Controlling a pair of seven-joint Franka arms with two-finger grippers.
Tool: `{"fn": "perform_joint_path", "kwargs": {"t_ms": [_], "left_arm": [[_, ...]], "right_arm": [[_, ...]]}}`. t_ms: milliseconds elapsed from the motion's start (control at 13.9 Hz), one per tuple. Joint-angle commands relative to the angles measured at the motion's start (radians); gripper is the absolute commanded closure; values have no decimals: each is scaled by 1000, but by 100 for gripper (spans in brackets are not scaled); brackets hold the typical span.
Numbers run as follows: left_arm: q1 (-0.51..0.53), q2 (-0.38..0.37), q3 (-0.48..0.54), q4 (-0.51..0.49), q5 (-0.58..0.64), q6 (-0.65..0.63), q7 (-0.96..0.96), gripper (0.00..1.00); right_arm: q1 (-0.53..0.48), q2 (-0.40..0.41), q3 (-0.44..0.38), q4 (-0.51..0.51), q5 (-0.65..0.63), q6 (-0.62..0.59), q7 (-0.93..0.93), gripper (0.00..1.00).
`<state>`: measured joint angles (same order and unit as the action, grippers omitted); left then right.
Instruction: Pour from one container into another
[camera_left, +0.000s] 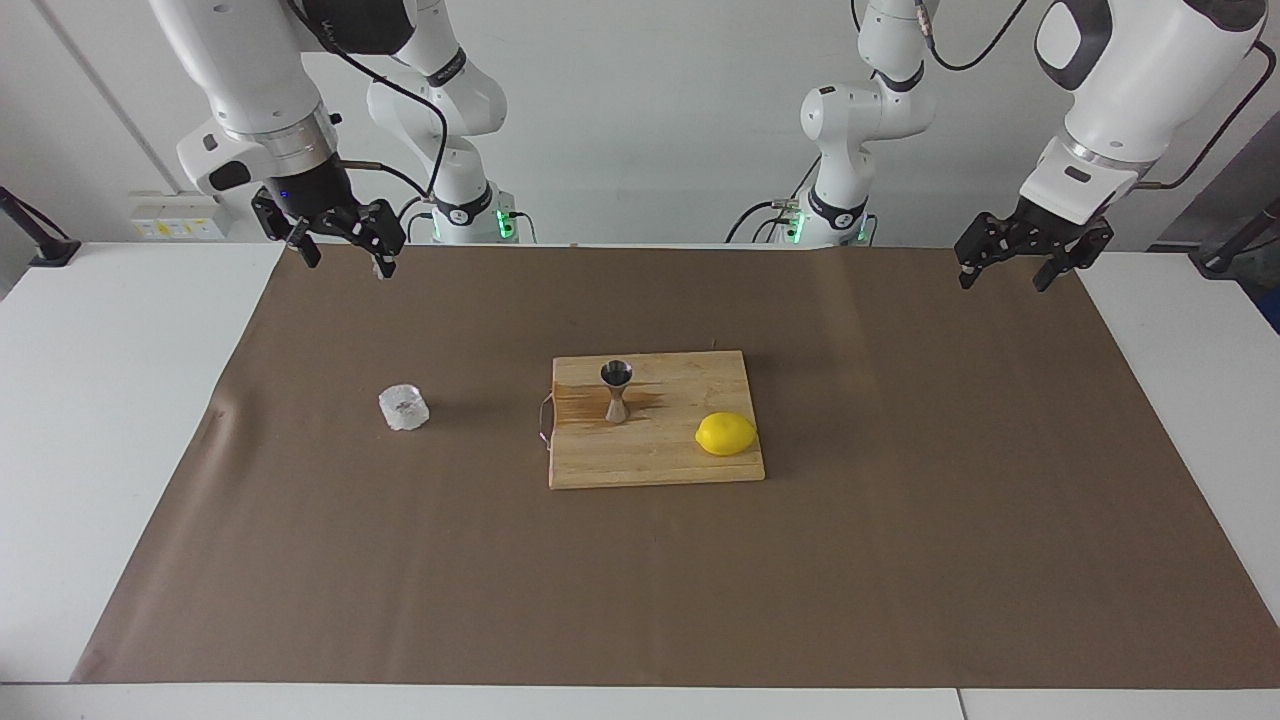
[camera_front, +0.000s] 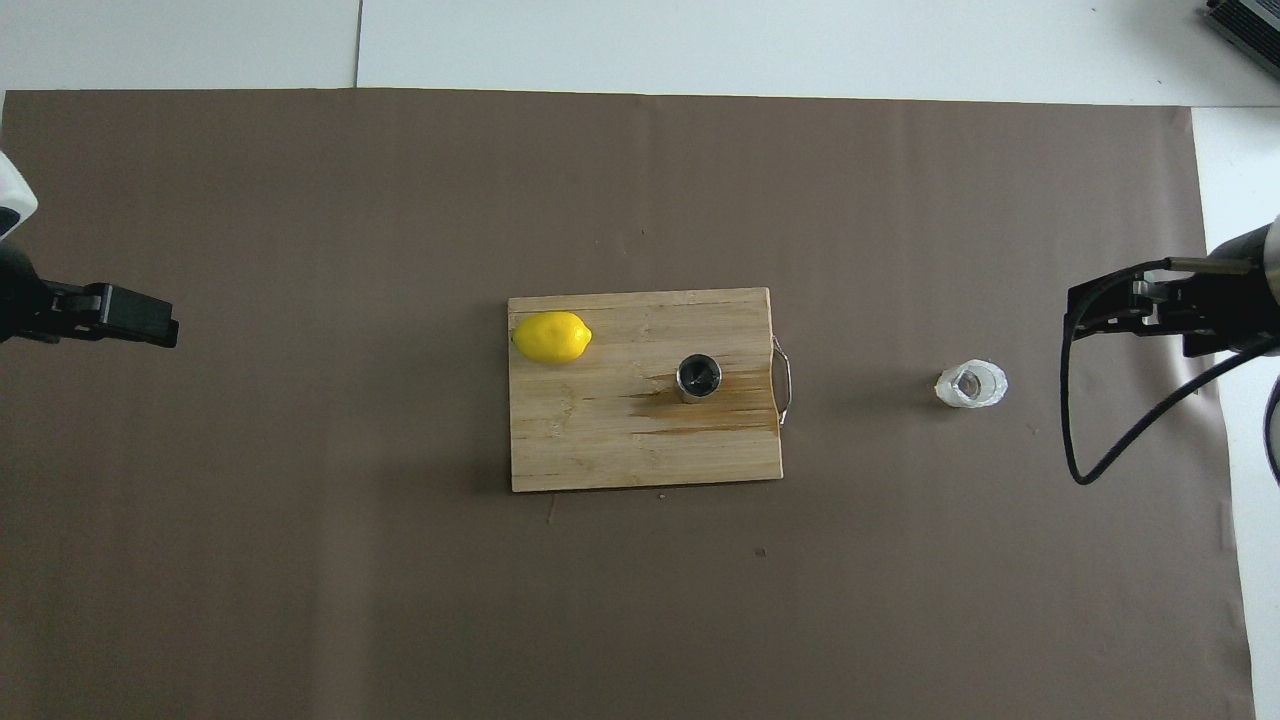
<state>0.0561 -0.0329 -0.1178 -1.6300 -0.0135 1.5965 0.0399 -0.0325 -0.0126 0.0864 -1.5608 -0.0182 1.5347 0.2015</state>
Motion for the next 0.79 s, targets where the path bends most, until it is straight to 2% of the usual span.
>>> {"fn": "perform_joint_path", "kwargs": {"t_ms": [0, 575, 719], "left_arm": [[8, -10, -6, -11, 12, 0, 8, 0], [8, -10, -6, -11, 12, 0, 8, 0], [8, -10, -6, -13, 12, 0, 8, 0]], "right_arm": [[-14, 6, 9, 22, 20, 1, -50, 0], [-7, -4, 7, 7, 24, 1, -47, 0], [69, -4, -57, 7, 24, 1, -48, 0]]}}
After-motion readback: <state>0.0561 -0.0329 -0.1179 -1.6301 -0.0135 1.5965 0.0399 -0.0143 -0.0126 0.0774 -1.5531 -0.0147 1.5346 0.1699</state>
